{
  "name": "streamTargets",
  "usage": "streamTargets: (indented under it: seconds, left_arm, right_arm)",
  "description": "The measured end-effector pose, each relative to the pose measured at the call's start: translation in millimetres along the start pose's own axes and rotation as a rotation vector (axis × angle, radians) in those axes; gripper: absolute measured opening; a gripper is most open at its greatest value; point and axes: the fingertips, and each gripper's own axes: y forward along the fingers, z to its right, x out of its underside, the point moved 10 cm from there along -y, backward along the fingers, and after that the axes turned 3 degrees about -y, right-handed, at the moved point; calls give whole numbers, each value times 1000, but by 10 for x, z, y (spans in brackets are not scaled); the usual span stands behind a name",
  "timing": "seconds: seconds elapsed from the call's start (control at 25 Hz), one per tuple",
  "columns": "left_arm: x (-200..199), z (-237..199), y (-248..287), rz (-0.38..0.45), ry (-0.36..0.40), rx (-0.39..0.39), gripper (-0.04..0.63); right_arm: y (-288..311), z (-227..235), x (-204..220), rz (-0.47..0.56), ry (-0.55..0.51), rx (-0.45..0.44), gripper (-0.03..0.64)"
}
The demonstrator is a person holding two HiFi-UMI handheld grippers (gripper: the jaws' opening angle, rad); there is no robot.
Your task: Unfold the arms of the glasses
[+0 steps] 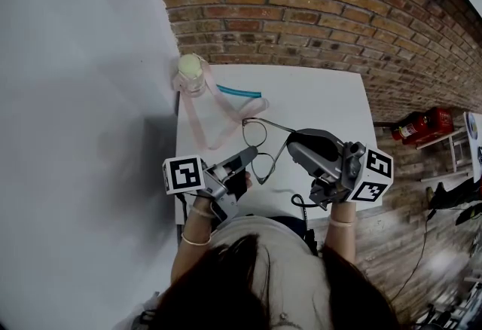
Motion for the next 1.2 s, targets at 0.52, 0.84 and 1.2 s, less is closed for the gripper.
streamTargets:
  seconds: [0.52, 0.84, 1.2]
  left_arm:
    - [-21, -6, -42, 38, -10, -9, 23]
    - [-37, -7, -67, 65, -26, -6, 23]
    - [-79, -48, -94, 88, -41, -3, 23]
  right_arm:
    - [-10, -66, -38, 0, -7, -35, 37]
    - [-19, -92, -44, -5, -10, -48, 37]
    - [-9, -111, -22, -13, -14, -60, 37]
